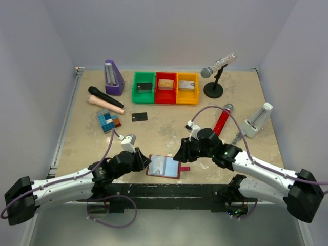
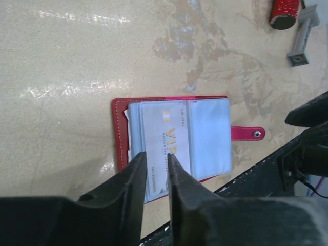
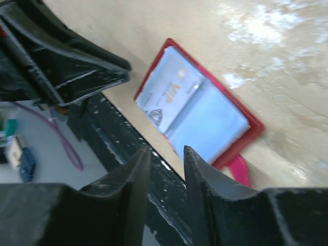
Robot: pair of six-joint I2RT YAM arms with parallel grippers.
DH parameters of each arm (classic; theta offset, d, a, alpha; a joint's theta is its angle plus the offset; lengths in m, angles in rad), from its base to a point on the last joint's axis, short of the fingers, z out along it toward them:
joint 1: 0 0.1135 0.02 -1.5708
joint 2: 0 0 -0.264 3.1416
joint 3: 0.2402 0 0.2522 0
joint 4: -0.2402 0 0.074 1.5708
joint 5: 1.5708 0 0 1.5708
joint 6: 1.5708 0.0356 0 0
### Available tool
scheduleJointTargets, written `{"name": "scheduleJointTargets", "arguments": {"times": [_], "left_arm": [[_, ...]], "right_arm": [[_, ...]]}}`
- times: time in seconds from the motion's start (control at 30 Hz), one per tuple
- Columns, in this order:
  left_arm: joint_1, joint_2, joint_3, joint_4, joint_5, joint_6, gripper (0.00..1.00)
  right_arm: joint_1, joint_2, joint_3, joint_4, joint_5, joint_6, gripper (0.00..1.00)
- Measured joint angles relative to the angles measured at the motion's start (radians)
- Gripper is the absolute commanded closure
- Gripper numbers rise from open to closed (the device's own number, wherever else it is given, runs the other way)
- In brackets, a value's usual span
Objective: Take the credit cards out of the card holder
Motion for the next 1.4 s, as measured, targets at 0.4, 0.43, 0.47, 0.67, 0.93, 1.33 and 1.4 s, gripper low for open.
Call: {"name": "scheduleJointTargets", "arguments": {"times": [0.4,0.43,0.47,0.67,0.93,1.33,1.4], "left_arm": [[0.034,0.164,0.069,0.013,0.006,0.097,1.0],[0.034,0.167,0.069,0.023,0.009,0.099,1.0],[0.034,0.171,0.069,0.034,0.011,0.101,1.0],[0.034,0.214,0.069,0.084,0.03,0.11,1.0],[0.034,0.258,0.035,0.142,0.056,0.098,1.0],[0.034,0.246,-0.018,0.153,0.058,0.08,1.0],[0.034,0.237,-0.027,0.157,0.058,0.071,1.0]], "right_arm": [[0.015,0.416,-0.023,0.445,-0.223,0.2,0.66],[0.022,0.436,-0.023,0.46,-0.225,0.208,0.66],[0.029,0.454,-0.021,0.468,-0.225,0.214,0.65],[0.05,0.525,-0.013,0.486,-0.224,0.236,0.6],[0.05,0.547,-0.013,0.486,-0.216,0.245,0.59],[0.05,0.603,-0.015,0.535,-0.217,0.286,0.6],[0.05,0.604,-0.016,0.544,-0.217,0.296,0.6]]}}
